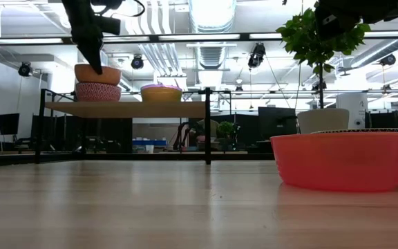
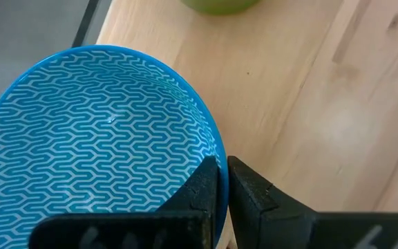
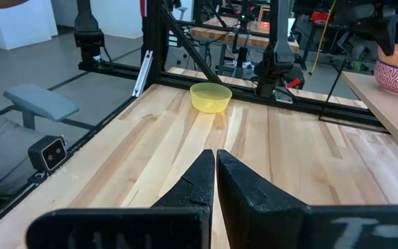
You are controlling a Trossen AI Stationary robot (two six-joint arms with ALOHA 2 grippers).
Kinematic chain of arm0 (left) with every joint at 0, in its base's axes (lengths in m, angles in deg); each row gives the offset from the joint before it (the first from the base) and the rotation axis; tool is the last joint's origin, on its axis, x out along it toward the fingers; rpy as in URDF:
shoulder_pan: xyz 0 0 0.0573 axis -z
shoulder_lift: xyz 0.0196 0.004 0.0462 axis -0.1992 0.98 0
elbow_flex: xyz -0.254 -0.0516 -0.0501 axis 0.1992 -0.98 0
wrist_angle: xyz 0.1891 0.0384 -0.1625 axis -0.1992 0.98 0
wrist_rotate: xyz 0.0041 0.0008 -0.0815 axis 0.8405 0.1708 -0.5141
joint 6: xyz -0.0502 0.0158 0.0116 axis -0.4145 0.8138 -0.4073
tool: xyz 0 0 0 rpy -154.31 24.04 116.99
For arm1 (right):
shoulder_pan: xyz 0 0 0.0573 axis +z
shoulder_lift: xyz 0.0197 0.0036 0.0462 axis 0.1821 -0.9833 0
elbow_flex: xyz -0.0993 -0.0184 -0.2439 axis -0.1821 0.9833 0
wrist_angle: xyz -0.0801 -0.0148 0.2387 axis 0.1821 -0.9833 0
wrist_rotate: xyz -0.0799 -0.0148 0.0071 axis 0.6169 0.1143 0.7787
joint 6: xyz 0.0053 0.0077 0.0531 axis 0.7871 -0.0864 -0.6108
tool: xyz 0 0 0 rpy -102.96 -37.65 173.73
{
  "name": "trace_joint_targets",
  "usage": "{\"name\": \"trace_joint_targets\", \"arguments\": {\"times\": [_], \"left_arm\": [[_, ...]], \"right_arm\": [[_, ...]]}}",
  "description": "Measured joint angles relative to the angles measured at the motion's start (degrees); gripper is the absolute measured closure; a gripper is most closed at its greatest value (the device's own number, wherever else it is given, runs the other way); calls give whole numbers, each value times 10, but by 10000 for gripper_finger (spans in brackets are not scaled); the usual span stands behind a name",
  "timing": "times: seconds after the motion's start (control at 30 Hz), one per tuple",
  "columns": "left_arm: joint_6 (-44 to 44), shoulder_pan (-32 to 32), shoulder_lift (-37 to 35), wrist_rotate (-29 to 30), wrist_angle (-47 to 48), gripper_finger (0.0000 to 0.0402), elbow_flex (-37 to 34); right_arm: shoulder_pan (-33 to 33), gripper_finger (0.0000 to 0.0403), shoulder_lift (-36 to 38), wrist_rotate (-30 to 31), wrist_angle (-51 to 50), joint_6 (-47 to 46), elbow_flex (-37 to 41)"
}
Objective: Place and stack bowls onto a shelf
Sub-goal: Stack the light blue bowl on top of the blue bowl on the shelf
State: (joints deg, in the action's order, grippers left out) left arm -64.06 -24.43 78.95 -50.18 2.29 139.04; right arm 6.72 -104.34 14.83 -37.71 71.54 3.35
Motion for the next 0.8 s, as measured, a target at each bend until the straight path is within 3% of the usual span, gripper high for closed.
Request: {"name": "trace_joint_targets", "arguments": {"times": [0.27,0.8], "left_arm": [[7,-10,5,0,-4,395,0],[17,-23,5,0,-26,346,0]], "right_arm": [[0,394,0,0,-1,0,0],[0,394,0,0,-2,-5,0]]}}
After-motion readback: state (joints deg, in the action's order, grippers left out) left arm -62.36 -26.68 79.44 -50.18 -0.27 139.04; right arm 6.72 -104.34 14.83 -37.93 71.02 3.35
